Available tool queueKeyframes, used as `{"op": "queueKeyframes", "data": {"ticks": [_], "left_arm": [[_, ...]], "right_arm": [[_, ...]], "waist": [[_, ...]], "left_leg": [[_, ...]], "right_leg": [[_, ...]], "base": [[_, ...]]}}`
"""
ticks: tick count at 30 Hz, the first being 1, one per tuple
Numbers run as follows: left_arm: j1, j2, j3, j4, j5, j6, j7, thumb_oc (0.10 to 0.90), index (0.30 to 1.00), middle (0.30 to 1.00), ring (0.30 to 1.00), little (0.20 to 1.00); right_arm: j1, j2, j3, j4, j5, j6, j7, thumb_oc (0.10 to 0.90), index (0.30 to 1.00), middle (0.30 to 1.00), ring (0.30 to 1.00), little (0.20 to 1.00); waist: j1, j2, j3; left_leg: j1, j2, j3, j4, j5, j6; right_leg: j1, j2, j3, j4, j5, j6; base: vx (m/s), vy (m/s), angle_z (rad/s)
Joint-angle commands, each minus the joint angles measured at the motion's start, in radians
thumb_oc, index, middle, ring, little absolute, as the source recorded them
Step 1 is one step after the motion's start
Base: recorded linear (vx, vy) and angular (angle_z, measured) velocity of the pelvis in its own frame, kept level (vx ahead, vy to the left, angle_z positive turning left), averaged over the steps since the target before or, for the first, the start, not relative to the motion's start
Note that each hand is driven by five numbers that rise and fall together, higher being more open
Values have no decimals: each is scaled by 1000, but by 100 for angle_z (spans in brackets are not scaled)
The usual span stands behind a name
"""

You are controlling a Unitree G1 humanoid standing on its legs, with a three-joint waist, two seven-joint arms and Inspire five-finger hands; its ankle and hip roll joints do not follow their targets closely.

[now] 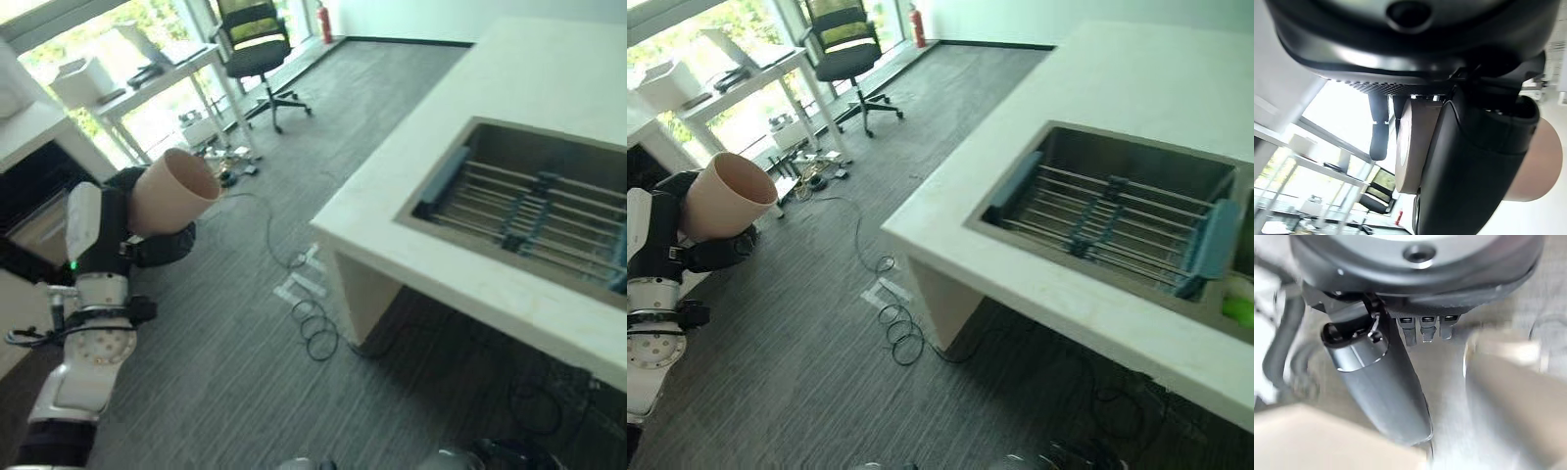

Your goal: Place the dishes in the dishwasher.

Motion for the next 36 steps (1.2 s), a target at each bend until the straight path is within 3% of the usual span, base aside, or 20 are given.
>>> {"op": "queueKeyframes", "data": {"ticks": [1, 3, 4, 5, 6, 7, 8, 9, 14, 16, 18, 19, 21, 24, 26, 29, 31, 34, 35, 36], "left_arm": [[-89, 93, 185, -56, -106, -86, 46, 400, 300, 300, 300, 300], [-82, 108, 194, -48, -139, -152, 8, 400, 300, 300, 300, 300], [-81, 108, 196, -48, -144, -160, -1, 400, 300, 300, 300, 300], [-75, 102, 199, -55, -148, -169, -23, 400, 300, 300, 300, 300], [-70, 96, 201, -60, -143, -170, -31, 400, 300, 300, 300, 300], [-57, 70, 186, -86, -109, -167, -26, 400, 300, 300, 300, 300], [-58, 29, 152, -132, -74, -139, -19, 400, 300, 300, 300, 300], [-64, 13, 138, -143, -66, -132, -16, 400, 300, 300, 300, 300], [-85, -40, 104, -169, -42, -114, -2, 400, 300, 300, 300, 300], [-102, -50, 93, -158, -53, -117, 12, 400, 300, 300, 300, 300], [-120, -59, 75, -146, -64, -126, 16, 400, 300, 300, 300, 300], [-146, -65, 61, -134, -88, -130, -5, 400, 300, 300, 300, 300], [-174, -70, 47, -123, -106, -126, -38, 400, 300, 300, 300, 300], [-184, -76, 36, -125, -120, -105, -81, 400, 300, 300, 300, 300], [-175, -96, 29, -138, -111, -95, -92, 400, 300, 300, 300, 300], [-143, -148, 42, -148, -70, -118, -106, 400, 300, 300, 300, 300], [-120, -184, 61, -143, -27, -140, -103, 400, 300, 300, 300, 300], [-127, -186, 66, -152, -13, -143, -132, 400, 300, 300, 300, 300], [-130, -187, 63, -155, -7, -145, -137, 400, 300, 300, 300, 300], [-145, -183, 40, -157, 13, -142, -115, 400, 300, 300, 300, 300]], "right_arm": [[-1, -39, 30, -59, 29, -55, -8, 800, 900, 900, 900, 900], [8, -33, 33, -107, 76, -41, -12, 800, 900, 900, 900, 900], [9, -32, 36, -118, 84, -34, -11, 800, 900, 900, 900, 900], [16, -30, 43, -145, 94, -14, -11, 800, 900, 900, 900, 900], [18, -28, 46, -156, 86, -7, -9, 800, 900, 900, 900, 900], [24, -25, 63, -184, 69, 23, 2, 800, 900, 900, 900, 900], [37, -24, 83, -200, 72, 44, 4, 800, 900, 900, 900, 900], [41, -23, 86, -195, 72, 48, 8, 800, 900, 900, 900, 900], [44, -17, 89, -121, 67, 66, 27, 800, 900, 900, 900, 900], [39, -20, 84, -82, 53, 80, 25, 800, 900, 900, 900, 900], [37, -30, 81, -55, 38, 106, 30, 800, 900, 900, 900, 900], [39, -45, 75, -5, 21, 107, 40, 800, 900, 900, 900, 900], [33, -54, 72, 55, 14, 90, 68, 800, 900, 900, 900, 900], [17, -64, 68, 101, -21, 83, 87, 800, 900, 900, 900, 900], [8, -72, 75, 115, -17, 95, 90, 800, 900, 900, 900, 900], [9, -80, 83, 131, -34, 111, 92, 800, 900, 900, 900, 900], [7, -76, 80, 133, -26, 134, 78, 800, 900, 900, 900, 900], [23, -46, 54, 122, 13, 132, 73, 800, 900, 900, 900, 900], [27, -33, 50, 114, 12, 126, 73, 800, 900, 900, 900, 900], [44, -11, 49, 89, 6, 97, 75, 800, 900, 900, 900, 900]], "waist": [[-22, 52, 0], [-29, 62, 4], [-32, 62, 3], [-31, 63, 0], [-33, 62, -1], [-39, 55, 2], [-57, 41, 19], [-65, 32, 22], [-78, 24, 34], [-70, 16, 31], [-69, 11, 37], [-67, 7, 55], [-65, 9, 61], [-57, 16, 64], [-38, 31, 75], [1, 43, 79], [4, 39, 54], [4, 40, 31], [0, 49, 25], [-30, 63, 40]], "left_leg": [[113, 29, -137, -120, -59, -24], [97, 22, -176, -120, -40, -9], [90, 22, -183, -120, -30, -7], [90, 20, -187, -120, -30, 4], [91, 19, -188, -120, -30, 8], [93, 8, -188, -120, -37, 24], [111, -15, -201, -120, -60, 36], [108, -30, -206, -120, -57, 40], [125, -51, -182, -120, -56, 49], [156, -60, -161, -120, -36, 29], [181, -61, -144, -81, 34, -7], [83, -45, -113, 110, 124, -65], [2, -22, -99, 133, 118, -65], [-10, 10, -85, -10, 131, -55], [-61, 44, -108, -120, 193, -83], [-196, 112, -167, -120, 231, -121], [-157, 111, -135, -120, 196, -103], [-115, 66, -161, -120, 152, -60], [-104, 62, -161, -120, 145, -43], [-50, 32, -168, -120, 104, 8]], "right_leg": [[7, 163, 43, -1, -246, 39], [62, 272, 71, -1, -325, 10], [72, 298, 67, -1, -343, 1], [107, 378, 42, -1, -401, -19], [118, 405, 28, -1, -416, -29], [117, 470, -3, -1, -421, -54], [103, 529, 16, -1, -440, -72], [83, 544, 28, -1, -431, -76], [34, 551, 22, -1, -404, -82], [48, 530, 2, -1, -414, -93], [69, 514, 7, -1, -430, -111], [103, 509, 8, -1, -446, -136], [110, 507, 15, -1, -453, -140], [130, 510, 36, -1, -472, -136], [166, 530, 62, -1, -506, -134], [218, 538, 88, -1, -550, -129], [242, 505, 77, -1, -563, -106], [308, 509, 72, -1, -555, -98], [337, 517, 59, -1, -502, -89], [259, 486, 49, 243, -397, -54]], "base": [[-63, 319, 86], [-34, 290, 102], [25, 267, 137], [57, 205, 143], [141, 247, 155], [243, 144, 143], [259, 95, 118], [235, 13, 66], [219, -49, 24], [247, -33, -37], [238, 6, -13], [193, -12, 20], [275, 67, 40], [332, 179, 27], [421, 244, 7], [530, 297, -32], [605, 339, -56], [470, 223, -29], [499, 336, 20], [357, 330, 24]]}}
